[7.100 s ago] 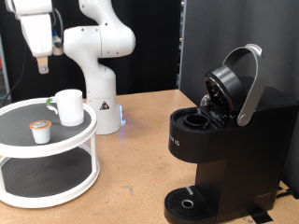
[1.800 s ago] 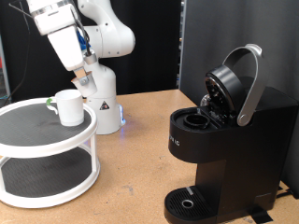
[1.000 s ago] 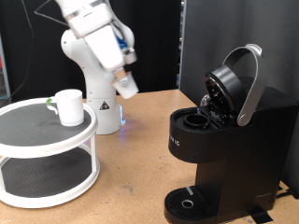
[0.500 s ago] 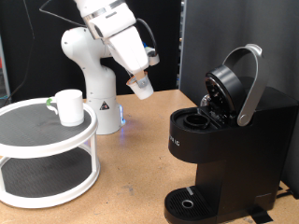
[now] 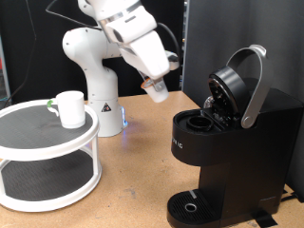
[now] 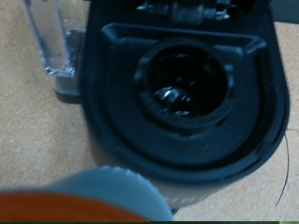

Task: Make a cup of coffee with the keurig machine

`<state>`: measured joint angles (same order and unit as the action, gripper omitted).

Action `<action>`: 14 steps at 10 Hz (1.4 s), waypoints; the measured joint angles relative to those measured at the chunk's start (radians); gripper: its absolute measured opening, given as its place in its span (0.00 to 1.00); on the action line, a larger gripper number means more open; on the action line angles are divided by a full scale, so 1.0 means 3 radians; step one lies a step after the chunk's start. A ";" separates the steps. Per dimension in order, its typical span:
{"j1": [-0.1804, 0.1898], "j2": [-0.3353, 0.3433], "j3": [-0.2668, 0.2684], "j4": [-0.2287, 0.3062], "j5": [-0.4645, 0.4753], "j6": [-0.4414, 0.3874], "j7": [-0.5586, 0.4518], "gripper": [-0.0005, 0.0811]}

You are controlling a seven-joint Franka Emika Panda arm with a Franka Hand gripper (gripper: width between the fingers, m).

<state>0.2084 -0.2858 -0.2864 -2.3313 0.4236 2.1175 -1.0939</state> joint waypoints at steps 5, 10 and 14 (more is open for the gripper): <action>0.0118 0.0309 0.0052 0.0317 0.0219 0.0001 -0.0046 0.57; 0.0151 0.0411 0.0128 0.0479 0.0261 -0.0110 -0.0027 0.57; 0.0150 0.0411 0.0147 0.0448 0.0263 -0.0086 -0.0105 0.57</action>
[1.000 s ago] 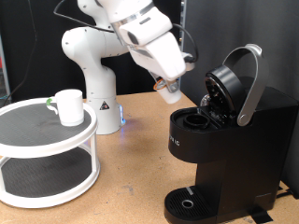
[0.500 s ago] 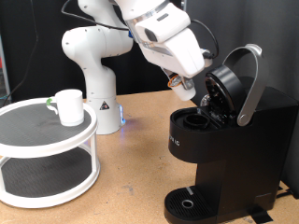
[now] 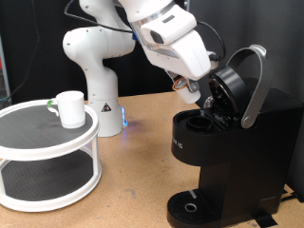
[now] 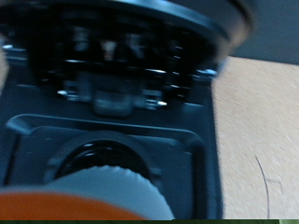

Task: Make a cup of coffee with the keurig machine

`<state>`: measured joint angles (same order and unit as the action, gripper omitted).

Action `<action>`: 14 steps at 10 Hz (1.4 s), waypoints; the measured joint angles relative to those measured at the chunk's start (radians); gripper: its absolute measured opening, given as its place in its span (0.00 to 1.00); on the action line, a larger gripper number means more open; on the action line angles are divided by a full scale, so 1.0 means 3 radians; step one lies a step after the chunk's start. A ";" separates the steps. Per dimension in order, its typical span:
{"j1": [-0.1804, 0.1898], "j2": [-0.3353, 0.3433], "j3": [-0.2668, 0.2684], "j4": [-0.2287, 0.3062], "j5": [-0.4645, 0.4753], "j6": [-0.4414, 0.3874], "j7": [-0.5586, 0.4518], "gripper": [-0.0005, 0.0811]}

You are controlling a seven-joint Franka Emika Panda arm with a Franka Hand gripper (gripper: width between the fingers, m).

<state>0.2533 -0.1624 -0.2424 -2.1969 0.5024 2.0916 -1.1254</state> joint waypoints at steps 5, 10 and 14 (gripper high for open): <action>0.0001 0.0032 0.0019 -0.0048 0.0059 0.0022 -0.0143 0.57; 0.0003 0.0165 0.0109 -0.0048 0.0082 0.0042 0.0090 0.57; 0.0026 0.0235 0.0249 -0.0047 0.0043 0.0199 0.0227 0.57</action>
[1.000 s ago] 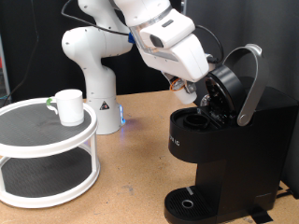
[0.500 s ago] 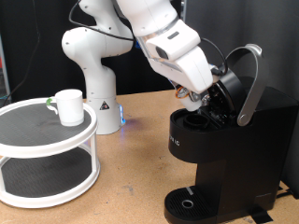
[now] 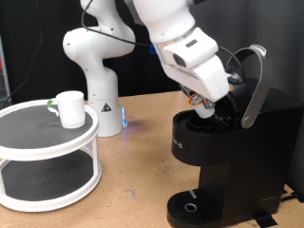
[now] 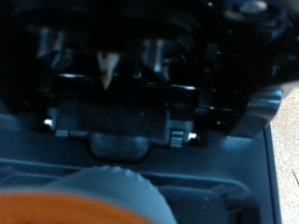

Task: Make a cup of coffee with the keurig machine

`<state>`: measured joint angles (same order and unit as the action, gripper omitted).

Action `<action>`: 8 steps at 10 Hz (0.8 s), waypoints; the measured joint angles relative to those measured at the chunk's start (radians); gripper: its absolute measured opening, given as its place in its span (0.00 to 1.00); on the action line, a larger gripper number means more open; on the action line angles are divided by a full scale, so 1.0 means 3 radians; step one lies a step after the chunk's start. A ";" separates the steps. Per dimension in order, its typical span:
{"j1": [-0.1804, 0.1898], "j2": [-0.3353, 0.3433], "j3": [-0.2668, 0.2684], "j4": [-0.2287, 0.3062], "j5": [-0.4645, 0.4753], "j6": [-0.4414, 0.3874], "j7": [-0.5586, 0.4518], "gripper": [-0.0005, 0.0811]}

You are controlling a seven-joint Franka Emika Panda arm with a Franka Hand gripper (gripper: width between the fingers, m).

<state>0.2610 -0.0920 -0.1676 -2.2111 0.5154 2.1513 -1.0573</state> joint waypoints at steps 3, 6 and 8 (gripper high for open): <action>0.0003 0.0023 0.0076 0.0006 -0.0260 0.0077 0.0166 0.57; 0.0000 0.0023 0.0074 0.0008 -0.0304 0.0077 0.0173 0.57; -0.0004 0.0022 0.0066 0.0008 -0.0289 0.0068 0.0165 0.57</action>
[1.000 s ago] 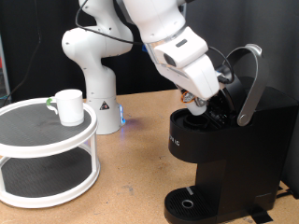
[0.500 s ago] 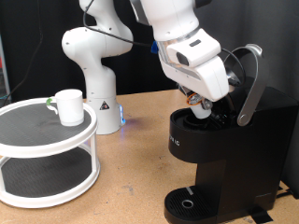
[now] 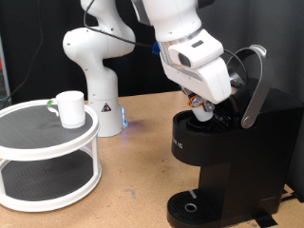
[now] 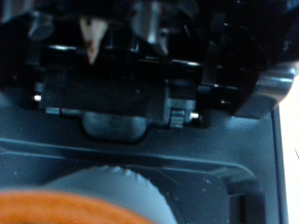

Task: Make a cup of coffee with the keurig machine

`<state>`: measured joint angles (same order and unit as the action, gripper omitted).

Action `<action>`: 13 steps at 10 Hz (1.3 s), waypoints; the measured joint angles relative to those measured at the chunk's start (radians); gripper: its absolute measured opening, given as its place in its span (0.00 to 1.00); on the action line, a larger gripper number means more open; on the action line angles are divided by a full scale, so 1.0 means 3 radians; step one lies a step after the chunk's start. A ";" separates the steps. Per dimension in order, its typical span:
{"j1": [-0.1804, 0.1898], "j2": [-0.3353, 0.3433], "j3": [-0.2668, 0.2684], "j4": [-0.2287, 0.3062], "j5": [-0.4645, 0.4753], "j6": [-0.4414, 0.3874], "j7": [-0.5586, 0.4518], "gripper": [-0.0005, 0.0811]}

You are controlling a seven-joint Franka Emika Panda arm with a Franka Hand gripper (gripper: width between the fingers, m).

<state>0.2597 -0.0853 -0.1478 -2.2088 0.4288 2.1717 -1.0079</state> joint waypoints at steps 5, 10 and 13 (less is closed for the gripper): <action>-0.0022 -0.0007 -0.0051 0.0000 0.0128 -0.0043 -0.0080 0.57; -0.0043 -0.0006 -0.0113 -0.0008 0.0151 -0.0101 -0.0160 0.57; -0.0042 -0.0001 -0.0114 -0.0021 0.0151 -0.0106 -0.0189 0.57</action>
<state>0.2472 -0.0855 -0.1820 -2.2149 0.4740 2.1400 -1.0648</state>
